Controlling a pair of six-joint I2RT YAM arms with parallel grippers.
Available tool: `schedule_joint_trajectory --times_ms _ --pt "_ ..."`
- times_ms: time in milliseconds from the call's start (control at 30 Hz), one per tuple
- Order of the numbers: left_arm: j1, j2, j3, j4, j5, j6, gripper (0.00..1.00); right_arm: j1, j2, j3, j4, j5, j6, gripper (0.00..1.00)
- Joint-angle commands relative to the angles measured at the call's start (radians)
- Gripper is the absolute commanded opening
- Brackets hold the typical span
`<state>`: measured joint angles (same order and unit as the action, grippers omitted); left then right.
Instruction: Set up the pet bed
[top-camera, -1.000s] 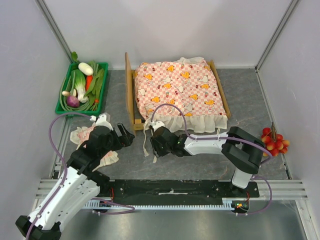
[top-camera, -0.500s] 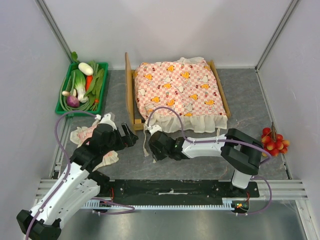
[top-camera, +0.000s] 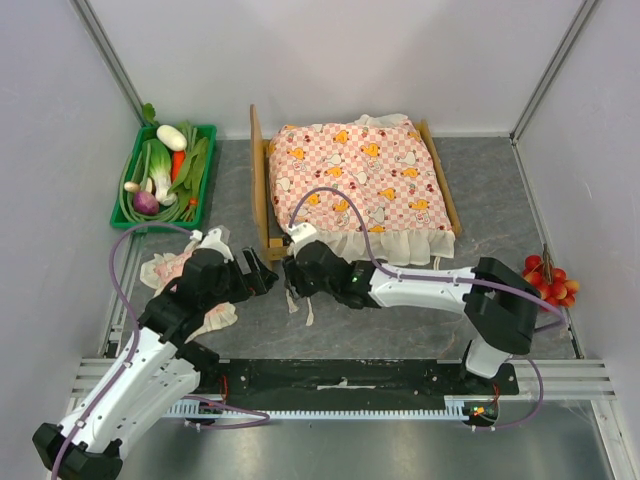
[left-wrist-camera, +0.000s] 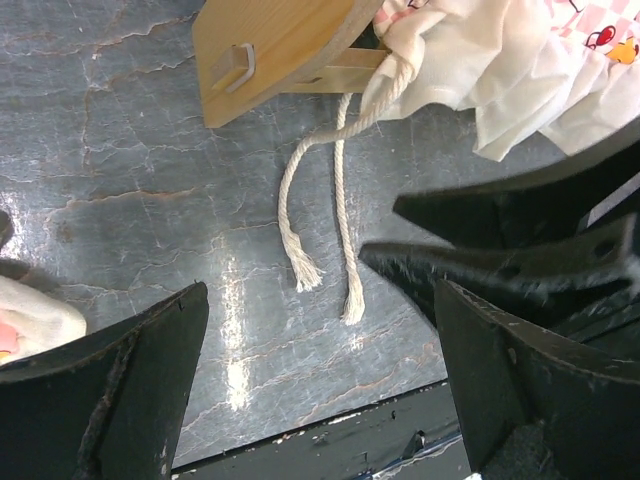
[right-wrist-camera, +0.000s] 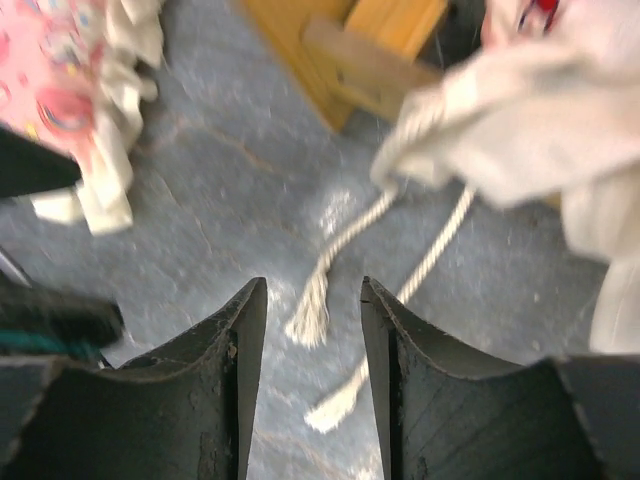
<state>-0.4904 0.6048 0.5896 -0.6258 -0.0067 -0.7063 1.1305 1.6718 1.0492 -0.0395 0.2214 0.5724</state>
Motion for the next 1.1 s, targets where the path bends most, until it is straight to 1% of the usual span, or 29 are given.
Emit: schedule_joint_trajectory --times_ms 0,67,167,367,400,467,500,567,733,767,833,867,900,933,967,1000,1067 --pt "-0.002 -0.007 0.018 0.031 -0.022 -0.028 0.99 -0.041 0.08 0.084 0.119 0.021 -0.009 0.49" --pt "-0.002 -0.01 0.021 0.029 -0.03 -0.03 0.99 -0.055 0.104 0.106 0.151 0.056 0.006 0.5" --pt "-0.002 -0.01 0.026 0.028 -0.035 -0.028 0.99 -0.087 0.155 0.152 0.147 0.062 0.027 0.48" --pt "-0.002 0.007 0.027 0.032 -0.033 -0.022 0.99 -0.101 0.198 0.173 0.156 0.075 0.064 0.43" --pt "-0.002 0.013 0.027 0.034 -0.033 -0.022 0.99 -0.103 0.203 0.176 0.159 0.07 0.066 0.36" --pt "-0.002 0.013 0.026 0.038 -0.032 -0.022 0.99 -0.104 0.197 0.169 0.162 0.065 0.064 0.26" --pt "-0.002 0.015 0.026 0.038 -0.032 -0.022 0.99 -0.104 0.181 0.161 0.167 0.058 0.064 0.19" --pt "-0.002 0.016 0.026 0.044 -0.029 -0.018 0.99 -0.104 0.161 0.137 0.173 0.047 0.053 0.12" --pt "-0.002 0.027 0.024 0.051 -0.003 0.007 0.99 -0.109 0.069 0.039 0.181 0.007 0.035 0.09" --pt "-0.002 0.03 0.024 0.055 0.001 0.01 0.99 -0.112 0.057 -0.004 0.184 0.006 0.03 0.09" --pt "-0.002 0.035 0.024 0.061 0.026 0.033 0.98 -0.12 0.032 -0.041 0.191 0.007 0.024 0.14" --pt "-0.002 0.038 0.024 0.066 0.034 0.044 0.98 -0.124 0.031 -0.063 0.193 -0.013 0.02 0.13" --pt "-0.002 0.041 0.024 0.072 0.04 0.053 0.98 -0.129 0.028 -0.069 0.193 -0.019 0.021 0.15" --pt "-0.002 0.046 0.029 0.075 0.059 0.071 0.98 -0.136 0.029 -0.075 0.202 -0.028 0.017 0.21" --pt "-0.002 0.058 0.03 0.077 0.074 0.08 0.98 -0.14 0.032 -0.075 0.208 -0.074 0.009 0.3" --pt "-0.002 0.067 0.033 0.083 0.083 0.088 0.98 -0.146 0.039 -0.071 0.205 -0.089 0.006 0.42" --pt "-0.002 0.085 0.047 0.08 0.112 0.102 0.98 -0.147 0.034 -0.061 0.204 -0.122 -0.006 0.47"
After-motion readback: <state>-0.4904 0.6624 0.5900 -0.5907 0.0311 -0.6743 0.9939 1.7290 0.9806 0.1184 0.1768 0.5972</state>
